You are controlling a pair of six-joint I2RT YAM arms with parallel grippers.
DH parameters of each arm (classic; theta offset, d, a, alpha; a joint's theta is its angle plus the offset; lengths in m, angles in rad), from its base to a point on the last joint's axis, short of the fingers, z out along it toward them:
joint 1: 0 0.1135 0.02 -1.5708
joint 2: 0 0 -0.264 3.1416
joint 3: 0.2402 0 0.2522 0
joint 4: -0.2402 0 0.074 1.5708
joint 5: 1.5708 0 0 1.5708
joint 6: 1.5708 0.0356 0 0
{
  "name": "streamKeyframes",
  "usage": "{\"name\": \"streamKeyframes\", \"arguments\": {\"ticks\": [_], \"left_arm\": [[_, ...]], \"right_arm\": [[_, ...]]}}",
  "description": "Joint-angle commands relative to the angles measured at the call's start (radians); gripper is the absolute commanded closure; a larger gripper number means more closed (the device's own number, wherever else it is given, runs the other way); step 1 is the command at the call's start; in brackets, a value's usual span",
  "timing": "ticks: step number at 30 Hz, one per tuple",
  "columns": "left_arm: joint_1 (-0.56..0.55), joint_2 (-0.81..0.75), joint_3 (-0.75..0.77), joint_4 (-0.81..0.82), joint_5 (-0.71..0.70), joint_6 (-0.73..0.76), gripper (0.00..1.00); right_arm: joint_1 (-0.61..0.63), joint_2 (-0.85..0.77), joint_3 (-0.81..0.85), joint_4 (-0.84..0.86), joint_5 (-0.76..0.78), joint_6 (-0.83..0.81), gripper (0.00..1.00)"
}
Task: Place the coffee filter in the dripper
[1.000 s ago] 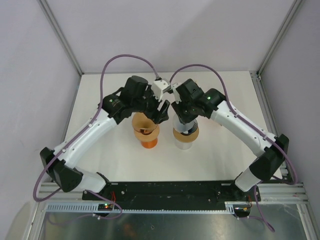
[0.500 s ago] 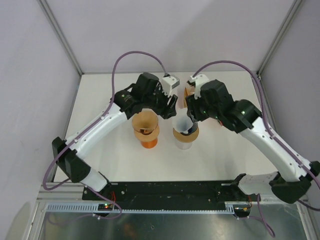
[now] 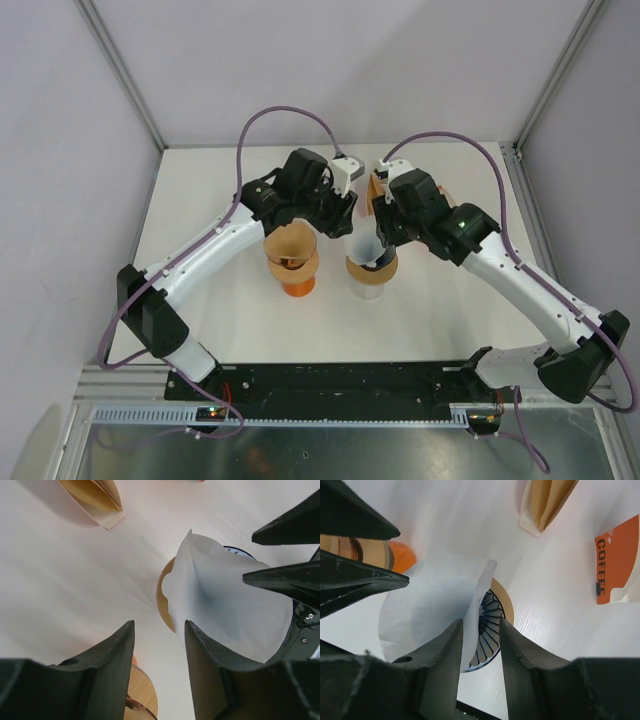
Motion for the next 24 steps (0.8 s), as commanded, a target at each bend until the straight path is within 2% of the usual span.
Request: {"name": "streamKeyframes", "arguments": {"ticks": [1, 9, 13, 19, 24], "left_arm": [[-0.009, 0.002, -0.004, 0.025, 0.005, -0.018, 0.53], [-0.012, -0.002, -0.049, 0.030, 0.043, -0.011, 0.71], [-0.014, -0.005, -0.064, 0.033, 0.059, -0.009, 0.77], [-0.019, -0.003, -0.081, 0.040, 0.073, -0.009, 0.81], [-0.025, -0.014, -0.076, 0.042, 0.093, -0.011, 0.79]], "right_arm": [[-0.015, 0.006, -0.018, 0.052, -0.008, 0.030, 0.64], [-0.038, -0.014, -0.093, 0.058, -0.045, 0.047, 0.83], [-0.048, -0.024, -0.127, 0.061, -0.046, 0.048, 0.89], [-0.045, -0.038, -0.166, 0.087, -0.056, 0.042, 0.90], [-0.033, -0.050, -0.171, 0.098, -0.033, 0.029, 0.79]]}}
